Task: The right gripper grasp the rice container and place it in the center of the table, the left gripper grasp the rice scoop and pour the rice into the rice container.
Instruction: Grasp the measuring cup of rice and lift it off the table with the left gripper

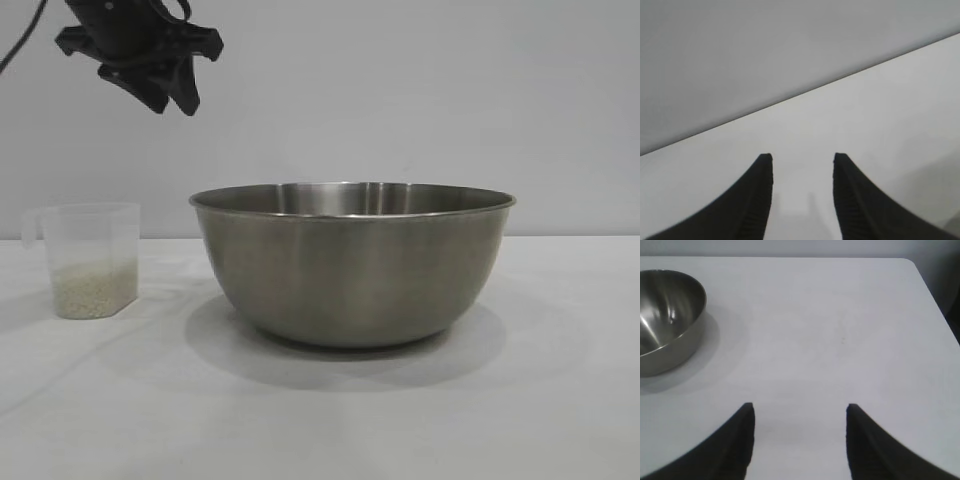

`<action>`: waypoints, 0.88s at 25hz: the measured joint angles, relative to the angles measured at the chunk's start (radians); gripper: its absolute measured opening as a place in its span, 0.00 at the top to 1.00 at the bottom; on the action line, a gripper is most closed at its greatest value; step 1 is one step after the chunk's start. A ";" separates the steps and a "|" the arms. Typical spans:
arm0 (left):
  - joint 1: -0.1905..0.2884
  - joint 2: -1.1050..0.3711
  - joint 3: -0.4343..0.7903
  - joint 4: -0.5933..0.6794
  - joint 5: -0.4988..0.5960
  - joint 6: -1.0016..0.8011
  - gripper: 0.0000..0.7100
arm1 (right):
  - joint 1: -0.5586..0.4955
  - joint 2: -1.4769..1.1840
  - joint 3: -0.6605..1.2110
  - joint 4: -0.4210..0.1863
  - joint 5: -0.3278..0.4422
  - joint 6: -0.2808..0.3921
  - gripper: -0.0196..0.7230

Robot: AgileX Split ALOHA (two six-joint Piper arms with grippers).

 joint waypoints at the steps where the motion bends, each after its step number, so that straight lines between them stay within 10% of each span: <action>1: 0.000 -0.024 0.044 0.000 -0.033 0.000 0.88 | 0.000 0.000 0.000 0.000 0.000 0.000 0.51; 5: 0.000 -0.053 0.234 -0.009 -0.196 0.037 0.85 | 0.000 0.000 0.000 0.000 0.000 0.000 0.51; 10: 0.000 -0.056 0.437 -0.132 -0.412 0.091 0.52 | 0.000 0.000 0.000 0.000 0.000 0.000 0.51; 22: 0.000 -0.059 0.629 -0.292 -0.512 0.119 0.61 | 0.000 0.000 0.000 0.000 0.000 0.000 0.51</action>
